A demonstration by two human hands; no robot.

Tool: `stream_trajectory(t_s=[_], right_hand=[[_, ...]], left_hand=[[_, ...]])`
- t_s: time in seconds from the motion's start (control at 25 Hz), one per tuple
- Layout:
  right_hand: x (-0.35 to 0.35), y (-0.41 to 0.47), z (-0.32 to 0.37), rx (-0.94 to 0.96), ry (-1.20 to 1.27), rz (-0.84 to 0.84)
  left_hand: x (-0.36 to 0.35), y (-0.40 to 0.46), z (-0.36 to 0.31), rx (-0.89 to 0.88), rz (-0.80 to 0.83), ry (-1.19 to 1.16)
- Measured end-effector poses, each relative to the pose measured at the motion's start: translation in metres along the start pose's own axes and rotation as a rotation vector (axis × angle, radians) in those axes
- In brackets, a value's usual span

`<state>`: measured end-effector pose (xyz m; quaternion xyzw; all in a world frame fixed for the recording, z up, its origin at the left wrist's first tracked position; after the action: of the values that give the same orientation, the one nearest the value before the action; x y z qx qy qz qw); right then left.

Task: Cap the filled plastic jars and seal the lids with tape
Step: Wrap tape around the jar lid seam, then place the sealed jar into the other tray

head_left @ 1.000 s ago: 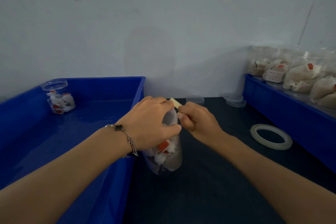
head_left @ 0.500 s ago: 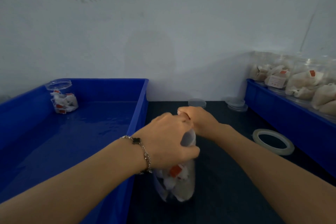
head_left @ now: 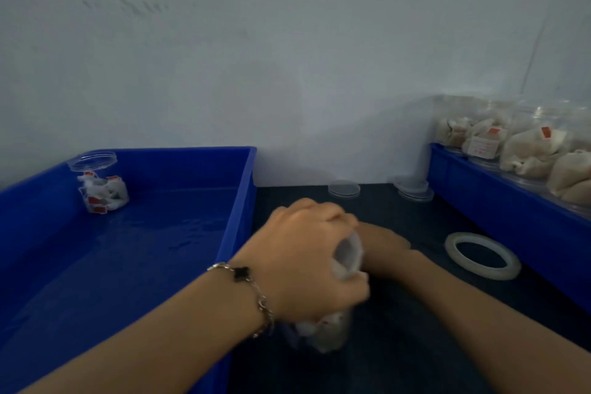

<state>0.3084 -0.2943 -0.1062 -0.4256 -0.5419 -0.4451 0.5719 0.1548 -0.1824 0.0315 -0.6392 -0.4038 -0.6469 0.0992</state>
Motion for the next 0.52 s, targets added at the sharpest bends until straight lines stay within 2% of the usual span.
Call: stream_trajectory(t_s=[0.12,0.24,0.32,0.44,0.52], right_hand=[[-0.004,-0.01,0.006,-0.005,-0.032,0.088],[-0.006,-0.019,0.014,0.001,-0.139,0.296],[-0.004,-0.028,0.022,0.024,-0.176,0.367],[0.003,-0.041,0.038,0.034,-0.14,0.287],[0.015,-0.05,0.049,0.086,-0.043,0.12]], left_hand=[[-0.012,0.0,0.039,0.159,0.047,-0.011],[-0.024,0.0,0.057,0.221,0.088,0.025],[-0.035,-0.001,0.062,0.258,0.151,0.037],[-0.049,-0.006,0.063,0.274,0.257,-0.037],[-0.049,-0.007,0.066,0.264,0.265,-0.081]])
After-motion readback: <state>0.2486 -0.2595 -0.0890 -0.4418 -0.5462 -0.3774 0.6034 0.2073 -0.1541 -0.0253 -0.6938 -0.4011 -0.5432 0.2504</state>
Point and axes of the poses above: each hand's wrist, its own y-axis towards the middle knuckle, its own x-axis out of the back of the hand, z = x × y, the point moved 9 cm from there along y, towards the middle knuckle, and after that the axes turned 4 degrees about -y, right-handed, at the moved point
